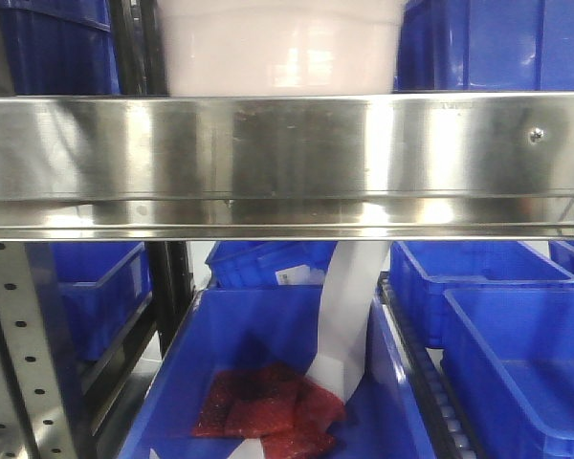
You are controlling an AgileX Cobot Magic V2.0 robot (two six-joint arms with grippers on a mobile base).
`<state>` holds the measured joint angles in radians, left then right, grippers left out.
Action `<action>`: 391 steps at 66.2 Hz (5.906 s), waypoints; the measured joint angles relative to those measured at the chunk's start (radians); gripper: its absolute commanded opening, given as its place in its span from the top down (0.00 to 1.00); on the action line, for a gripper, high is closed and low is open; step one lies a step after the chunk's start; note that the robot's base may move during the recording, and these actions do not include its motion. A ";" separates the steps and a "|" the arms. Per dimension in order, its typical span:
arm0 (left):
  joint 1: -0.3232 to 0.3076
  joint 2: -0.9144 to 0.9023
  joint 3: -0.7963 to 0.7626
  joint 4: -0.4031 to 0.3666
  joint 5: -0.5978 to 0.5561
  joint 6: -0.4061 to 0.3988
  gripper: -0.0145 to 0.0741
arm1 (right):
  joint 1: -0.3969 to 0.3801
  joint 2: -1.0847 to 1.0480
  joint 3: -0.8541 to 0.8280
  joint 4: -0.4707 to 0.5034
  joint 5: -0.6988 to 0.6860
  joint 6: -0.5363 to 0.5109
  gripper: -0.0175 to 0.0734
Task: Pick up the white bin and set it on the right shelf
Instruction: 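Lower the bin onto the upper shelf rollers with both grippers, then open both grippers and withdraw them from the bin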
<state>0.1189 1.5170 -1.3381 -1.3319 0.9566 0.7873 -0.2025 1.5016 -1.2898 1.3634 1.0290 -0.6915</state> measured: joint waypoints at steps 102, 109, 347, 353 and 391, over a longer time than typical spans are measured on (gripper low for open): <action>-0.132 -1.038 0.948 0.631 -0.843 -0.262 0.97 | 0.148 -0.901 0.775 -0.552 -0.822 -0.064 0.75; -0.132 -1.165 1.010 0.631 -0.844 -0.262 0.97 | 0.148 -1.049 0.881 -0.552 -0.822 -0.064 0.75; -0.132 -1.345 1.061 0.631 -0.839 -0.255 0.97 | 0.210 -1.511 1.318 -1.391 -0.994 0.795 0.75; -0.134 -1.345 1.096 0.706 -0.841 -0.267 0.97 | 0.210 -1.511 1.318 -1.391 -0.994 0.795 0.75; -0.213 -1.404 1.342 1.220 -1.005 -0.724 0.97 | 0.210 -1.511 1.318 -1.391 -0.994 0.795 0.75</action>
<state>-0.0942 0.1127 0.0043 -0.1123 -0.0487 0.0634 0.0071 -0.0092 0.0285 -0.0280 0.0353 0.1032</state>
